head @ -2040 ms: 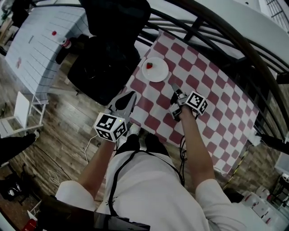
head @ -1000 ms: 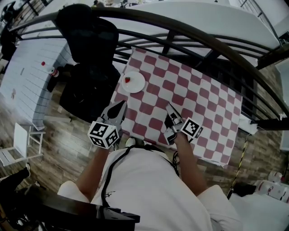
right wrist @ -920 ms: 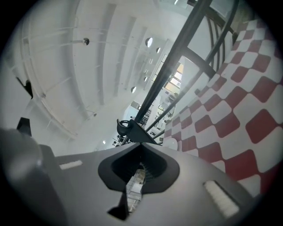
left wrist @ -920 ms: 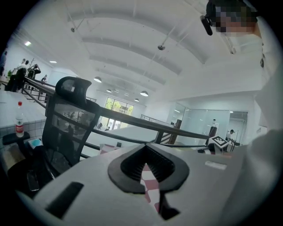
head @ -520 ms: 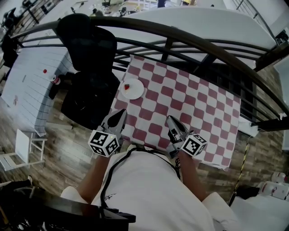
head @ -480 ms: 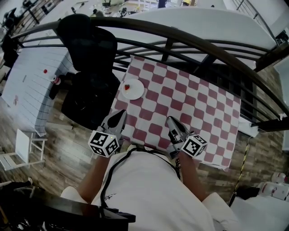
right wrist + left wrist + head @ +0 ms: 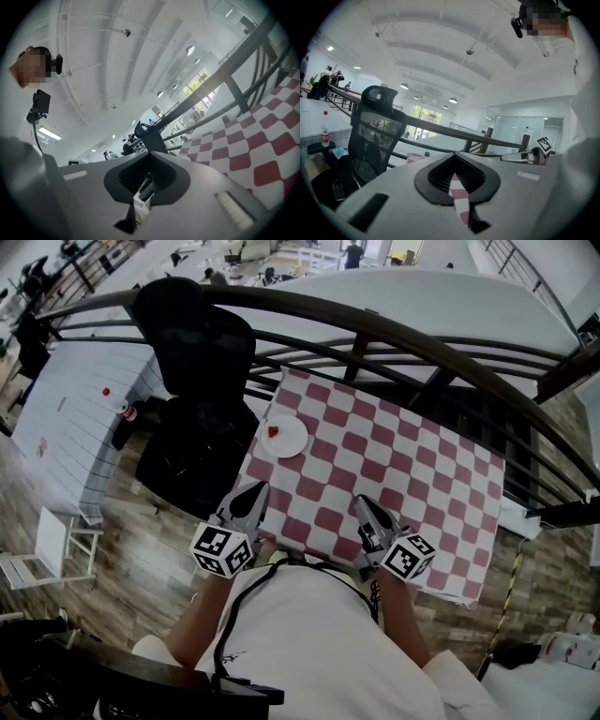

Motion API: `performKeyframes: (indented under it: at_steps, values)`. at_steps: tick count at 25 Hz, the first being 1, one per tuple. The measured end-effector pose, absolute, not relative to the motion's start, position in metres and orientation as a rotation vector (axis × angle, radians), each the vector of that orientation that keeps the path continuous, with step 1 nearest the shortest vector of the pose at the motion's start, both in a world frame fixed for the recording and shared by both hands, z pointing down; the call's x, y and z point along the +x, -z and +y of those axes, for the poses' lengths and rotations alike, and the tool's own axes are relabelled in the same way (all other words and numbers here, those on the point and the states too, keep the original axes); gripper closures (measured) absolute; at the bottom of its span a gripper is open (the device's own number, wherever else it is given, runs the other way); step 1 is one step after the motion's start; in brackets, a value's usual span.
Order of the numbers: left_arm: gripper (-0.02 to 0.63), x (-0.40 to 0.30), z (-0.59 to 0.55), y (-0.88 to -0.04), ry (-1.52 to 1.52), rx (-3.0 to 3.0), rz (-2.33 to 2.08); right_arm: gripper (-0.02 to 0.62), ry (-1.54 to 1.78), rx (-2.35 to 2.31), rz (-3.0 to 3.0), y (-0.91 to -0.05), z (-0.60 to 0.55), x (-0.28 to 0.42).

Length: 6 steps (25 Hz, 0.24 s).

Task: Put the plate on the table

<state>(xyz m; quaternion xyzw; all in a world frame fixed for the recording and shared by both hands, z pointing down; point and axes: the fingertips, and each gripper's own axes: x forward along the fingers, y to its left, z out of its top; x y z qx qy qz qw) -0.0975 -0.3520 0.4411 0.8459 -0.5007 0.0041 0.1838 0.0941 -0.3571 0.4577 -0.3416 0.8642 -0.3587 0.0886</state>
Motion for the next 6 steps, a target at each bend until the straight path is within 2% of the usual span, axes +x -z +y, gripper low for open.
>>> performKeyframes:
  at_steps: [6]
  values:
    - [0.600, -0.0993, -0.3576, -0.4400, -0.006, 2.388, -1.418, 0.589, 1.061, -1.012, 2.575, -0.4581, -0.3629, 0.0930]
